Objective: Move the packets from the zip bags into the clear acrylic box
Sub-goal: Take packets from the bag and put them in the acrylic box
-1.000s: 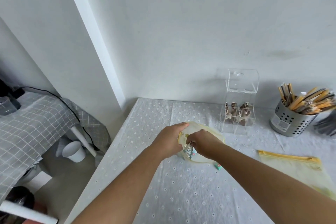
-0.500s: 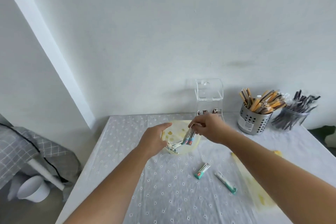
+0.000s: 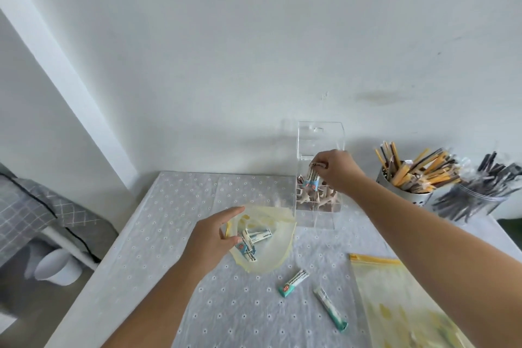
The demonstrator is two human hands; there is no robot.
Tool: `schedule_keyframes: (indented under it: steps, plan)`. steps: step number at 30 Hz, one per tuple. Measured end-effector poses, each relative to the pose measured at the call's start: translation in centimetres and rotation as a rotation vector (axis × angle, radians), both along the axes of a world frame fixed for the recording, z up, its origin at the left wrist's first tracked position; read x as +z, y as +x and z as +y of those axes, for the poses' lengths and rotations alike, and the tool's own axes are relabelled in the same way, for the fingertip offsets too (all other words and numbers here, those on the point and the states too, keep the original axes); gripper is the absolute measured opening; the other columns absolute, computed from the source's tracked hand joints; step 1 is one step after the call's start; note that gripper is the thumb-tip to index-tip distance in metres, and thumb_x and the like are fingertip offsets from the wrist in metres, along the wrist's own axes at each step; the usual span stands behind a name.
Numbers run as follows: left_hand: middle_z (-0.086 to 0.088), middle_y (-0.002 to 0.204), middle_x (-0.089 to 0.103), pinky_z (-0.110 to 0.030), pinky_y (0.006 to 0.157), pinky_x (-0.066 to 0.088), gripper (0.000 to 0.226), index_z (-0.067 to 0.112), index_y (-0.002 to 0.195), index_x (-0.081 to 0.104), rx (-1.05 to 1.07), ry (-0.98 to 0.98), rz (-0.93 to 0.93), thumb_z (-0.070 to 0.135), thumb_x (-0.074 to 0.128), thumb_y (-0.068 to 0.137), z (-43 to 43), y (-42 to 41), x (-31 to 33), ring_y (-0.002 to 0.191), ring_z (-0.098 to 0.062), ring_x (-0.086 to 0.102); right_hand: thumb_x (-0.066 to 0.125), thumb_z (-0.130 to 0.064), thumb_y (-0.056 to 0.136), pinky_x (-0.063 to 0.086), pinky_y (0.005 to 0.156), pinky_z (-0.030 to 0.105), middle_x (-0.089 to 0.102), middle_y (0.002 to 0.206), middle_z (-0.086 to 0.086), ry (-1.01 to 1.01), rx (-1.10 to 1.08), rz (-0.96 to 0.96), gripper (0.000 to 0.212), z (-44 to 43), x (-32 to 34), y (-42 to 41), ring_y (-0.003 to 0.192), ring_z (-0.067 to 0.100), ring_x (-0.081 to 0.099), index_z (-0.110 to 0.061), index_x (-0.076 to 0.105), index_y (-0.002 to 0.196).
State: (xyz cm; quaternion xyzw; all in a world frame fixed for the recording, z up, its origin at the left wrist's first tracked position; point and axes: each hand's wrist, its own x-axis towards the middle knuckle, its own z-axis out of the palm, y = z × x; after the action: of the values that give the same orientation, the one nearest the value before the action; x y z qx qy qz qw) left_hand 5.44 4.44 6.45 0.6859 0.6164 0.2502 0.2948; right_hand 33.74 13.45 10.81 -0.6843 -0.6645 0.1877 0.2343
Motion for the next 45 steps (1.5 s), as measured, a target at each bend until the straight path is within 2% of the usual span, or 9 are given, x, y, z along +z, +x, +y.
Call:
schedule_keyframes:
  steps: [5,15,17,19,22,28,32,40,45]
  plan:
    - [0.009,0.051,0.037,-0.010,0.049,0.037,0.061,0.043,0.124,0.056,0.041,-0.035,0.007,0.009,0.075,0.077,-0.3,0.5,-0.7,0.045,-0.005,0.036,0.055,-0.010,0.089,0.053,0.081,0.030,0.071,0.103,0.011,-0.082,0.058,-0.070,0.021,2.0,-3.7,0.1,0.092,0.026,0.065,-0.010,0.072,0.101]
    - [0.013,0.050,0.044,-0.007,0.050,0.038,0.065,0.038,0.129,0.054,0.004,-0.032,0.013,0.009,0.075,0.076,-0.2,0.6,-0.1,0.046,-0.005,0.037,0.059,-0.008,0.088,0.053,0.081,0.029,0.069,0.106,0.007,-0.146,0.043,-0.088,0.019,1.8,-5.2,1.1,0.089,0.021,0.064,-0.013,0.070,0.103]
    - [0.011,0.063,0.052,-0.007,0.053,0.039,0.068,0.035,0.133,0.050,-0.004,-0.050,0.028,0.009,0.076,0.075,-0.1,0.7,0.2,0.050,-0.006,0.041,0.058,-0.004,0.088,0.052,0.083,0.028,0.066,0.107,0.006,-0.060,-0.030,-0.034,0.020,0.9,-4.8,1.3,0.089,0.019,0.061,-0.012,0.069,0.103]
    - [0.005,0.102,0.066,-0.010,0.065,0.044,0.075,0.035,0.137,0.045,-0.023,-0.059,0.056,0.012,0.077,0.074,-0.4,0.7,0.7,0.069,-0.011,0.058,0.061,-0.004,0.087,0.052,0.080,0.027,0.067,0.105,0.007,-0.007,-0.022,0.007,0.019,-0.5,-3.9,0.9,0.085,0.018,0.062,-0.011,0.069,0.102]
    - [0.013,0.143,0.045,-0.027,0.092,0.046,0.081,0.035,0.142,0.036,-0.061,-0.039,0.143,0.015,0.077,0.074,-0.6,0.8,1.0,0.111,-0.025,0.058,0.065,-0.007,0.085,0.046,0.066,0.017,0.067,0.095,0.005,0.060,-0.001,0.096,0.016,-3.0,-2.3,-0.8,0.072,0.014,0.059,-0.011,0.070,0.100]
    - [0.011,0.149,0.036,-0.031,0.099,0.046,0.082,0.029,0.144,0.034,-0.117,-0.054,0.097,0.007,0.073,0.076,-1.4,0.8,1.0,0.116,-0.029,0.056,0.069,-0.010,0.083,0.036,0.057,0.003,0.049,0.068,-0.021,0.122,0.074,0.201,0.014,-8.1,-0.6,-6.0,0.056,-0.002,0.048,-0.015,0.072,0.096]
    - [0.010,0.147,0.039,-0.029,0.096,0.049,0.083,0.029,0.144,0.033,-0.105,-0.054,0.052,0.003,0.072,0.076,-2.1,0.4,0.5,0.112,-0.027,0.058,0.069,-0.010,0.083,0.038,0.060,0.001,0.061,0.082,-0.011,0.113,0.165,0.199,0.015,-10.1,-1.5,-9.1,0.060,-0.004,0.050,-0.014,0.071,0.097]
    - [0.012,0.149,0.036,-0.032,0.101,0.046,0.081,0.029,0.144,0.033,-0.138,-0.005,0.012,0.000,0.067,0.077,-3.2,-0.5,-0.6,0.127,-0.013,0.049,0.065,-0.027,0.086,0.043,0.093,0.027,0.061,0.121,0.007,-0.267,0.199,-0.084,0.040,-9.9,-8.0,-14.2,0.113,0.022,0.055,-0.009,0.060,0.122]
    - [0.014,0.149,0.036,-0.029,0.102,0.045,0.080,0.030,0.145,0.033,-0.135,-0.005,0.001,0.000,0.064,0.078,-3.8,-0.6,-1.0,0.125,-0.014,0.050,0.056,-0.043,0.089,0.039,0.066,0.022,0.063,0.115,0.012,-0.475,0.155,-0.141,0.049,-7.8,-10.8,-15.8,0.098,0.024,0.059,-0.002,0.059,0.117]
